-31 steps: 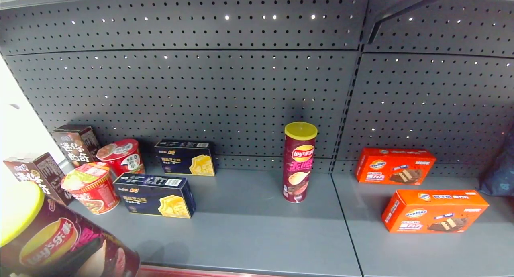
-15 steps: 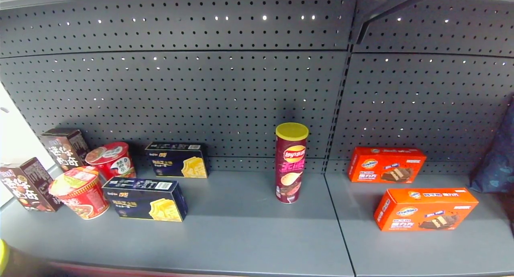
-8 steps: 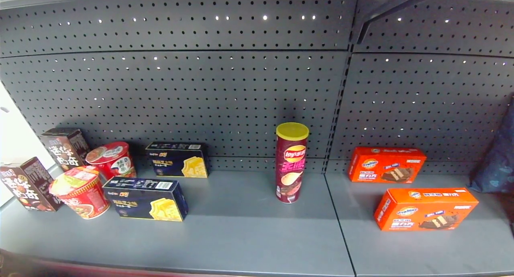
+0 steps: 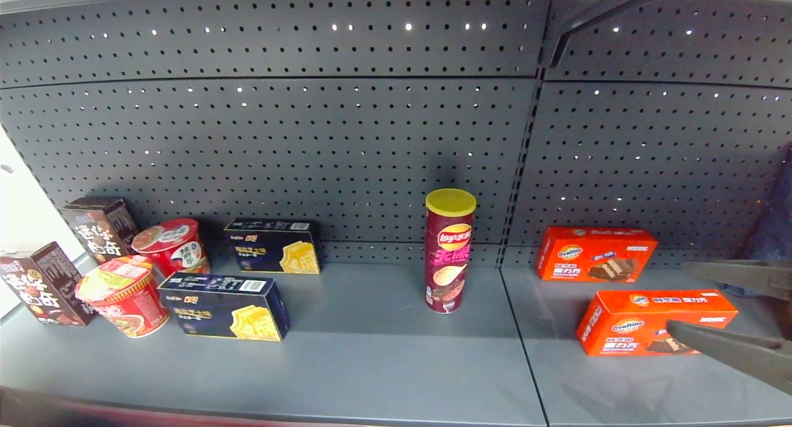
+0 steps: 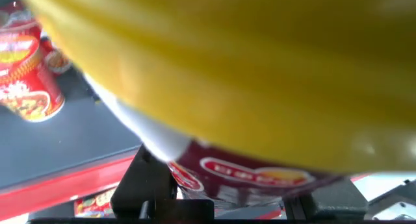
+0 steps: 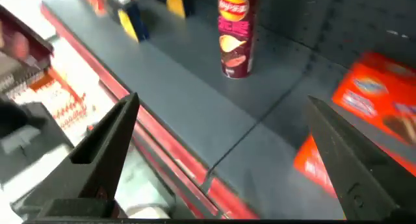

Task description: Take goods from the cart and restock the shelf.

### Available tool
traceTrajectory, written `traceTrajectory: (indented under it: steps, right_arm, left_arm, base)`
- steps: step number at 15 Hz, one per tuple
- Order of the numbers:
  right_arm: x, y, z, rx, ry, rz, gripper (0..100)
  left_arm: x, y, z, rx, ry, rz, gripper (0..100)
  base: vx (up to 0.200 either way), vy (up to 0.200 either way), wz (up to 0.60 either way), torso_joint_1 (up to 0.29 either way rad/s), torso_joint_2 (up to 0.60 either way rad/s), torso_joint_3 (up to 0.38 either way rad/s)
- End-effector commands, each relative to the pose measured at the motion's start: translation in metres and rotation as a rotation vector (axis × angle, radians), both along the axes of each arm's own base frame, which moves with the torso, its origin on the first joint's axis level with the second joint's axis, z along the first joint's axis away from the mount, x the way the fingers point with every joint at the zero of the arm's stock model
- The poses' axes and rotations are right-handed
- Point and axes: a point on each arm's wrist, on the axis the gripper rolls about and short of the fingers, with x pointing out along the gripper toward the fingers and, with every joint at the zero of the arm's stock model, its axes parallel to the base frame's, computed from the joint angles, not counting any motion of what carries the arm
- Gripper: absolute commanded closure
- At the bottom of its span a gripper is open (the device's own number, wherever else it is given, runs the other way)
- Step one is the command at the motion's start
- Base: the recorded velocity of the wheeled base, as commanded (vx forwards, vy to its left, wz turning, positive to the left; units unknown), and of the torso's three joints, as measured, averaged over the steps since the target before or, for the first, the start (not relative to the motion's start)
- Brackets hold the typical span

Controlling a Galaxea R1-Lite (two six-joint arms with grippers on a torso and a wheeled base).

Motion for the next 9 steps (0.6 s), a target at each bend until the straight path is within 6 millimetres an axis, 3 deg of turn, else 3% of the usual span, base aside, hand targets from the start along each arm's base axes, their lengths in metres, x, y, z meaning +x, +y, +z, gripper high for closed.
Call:
traceTrajectory:
  steps: [1, 5, 9]
  right_arm:
    - [0.064, 0.028, -0.017, -0.089, 0.050, 0.068, 0]
    - [0.149, 0.055, -0.051, -0.125, -0.063, 0.148, 0]
    - [0.199, 0.076, -0.059, -0.076, -0.072, 0.279, 0]
  left_arm:
    - [0.001, 0.000, 0.006, -0.003, -0.008, -0.013, 100]
    - [0.004, -0.001, 0.002, -0.012, 0.029, -0.038, 100]
    - [0.004, -0.002, 0.003, -0.023, 0.032, -0.085, 100]
  base:
    - [0.000, 0.000, 0.00, 0.000, 0.00, 0.000]
    - [0.000, 0.000, 0.00, 0.000, 0.00, 0.000]
    - [0.000, 0.000, 0.00, 0.000, 0.00, 0.000]
